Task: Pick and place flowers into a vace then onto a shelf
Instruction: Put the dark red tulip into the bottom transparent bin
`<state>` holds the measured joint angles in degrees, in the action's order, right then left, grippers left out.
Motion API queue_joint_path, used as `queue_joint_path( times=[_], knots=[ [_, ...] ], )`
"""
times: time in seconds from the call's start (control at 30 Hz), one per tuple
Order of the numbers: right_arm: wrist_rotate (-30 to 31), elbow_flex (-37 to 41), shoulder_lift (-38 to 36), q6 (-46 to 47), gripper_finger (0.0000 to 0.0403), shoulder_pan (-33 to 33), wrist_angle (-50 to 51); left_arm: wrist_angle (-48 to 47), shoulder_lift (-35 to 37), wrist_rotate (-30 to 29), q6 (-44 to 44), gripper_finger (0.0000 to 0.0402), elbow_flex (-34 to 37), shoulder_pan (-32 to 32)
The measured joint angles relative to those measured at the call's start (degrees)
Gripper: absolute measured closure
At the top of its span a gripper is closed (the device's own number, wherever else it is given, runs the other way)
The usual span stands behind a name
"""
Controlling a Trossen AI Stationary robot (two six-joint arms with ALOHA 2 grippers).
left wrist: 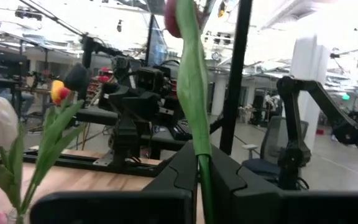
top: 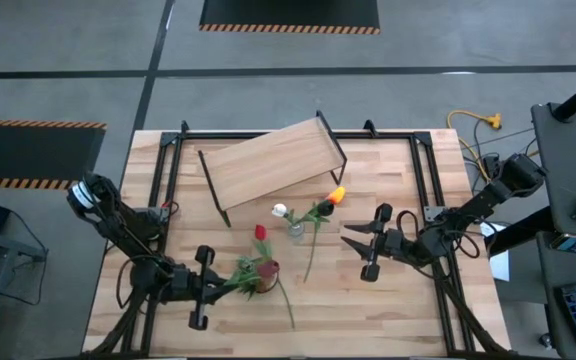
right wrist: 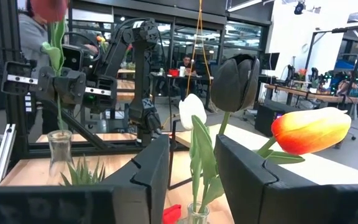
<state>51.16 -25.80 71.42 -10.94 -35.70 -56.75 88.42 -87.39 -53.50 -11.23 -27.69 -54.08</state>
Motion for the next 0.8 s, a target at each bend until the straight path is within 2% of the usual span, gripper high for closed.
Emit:
queue_joint_path(
  times=[0.33, 0.8],
  knots=[
    [0.02, 0.00, 0.00, 0.39, 0.0282, 0.00, 0.43, 0.15, -4.04, 1.01, -0.15, 0.0402, -0.02, 0.07],
    [0.02, 0.00, 0.02, 0.48, 0.0285, 0.00, 0.84, 1.05, -3.96, 0.99, -0.03, 0.0402, 4.81, 0.00]
  ],
)
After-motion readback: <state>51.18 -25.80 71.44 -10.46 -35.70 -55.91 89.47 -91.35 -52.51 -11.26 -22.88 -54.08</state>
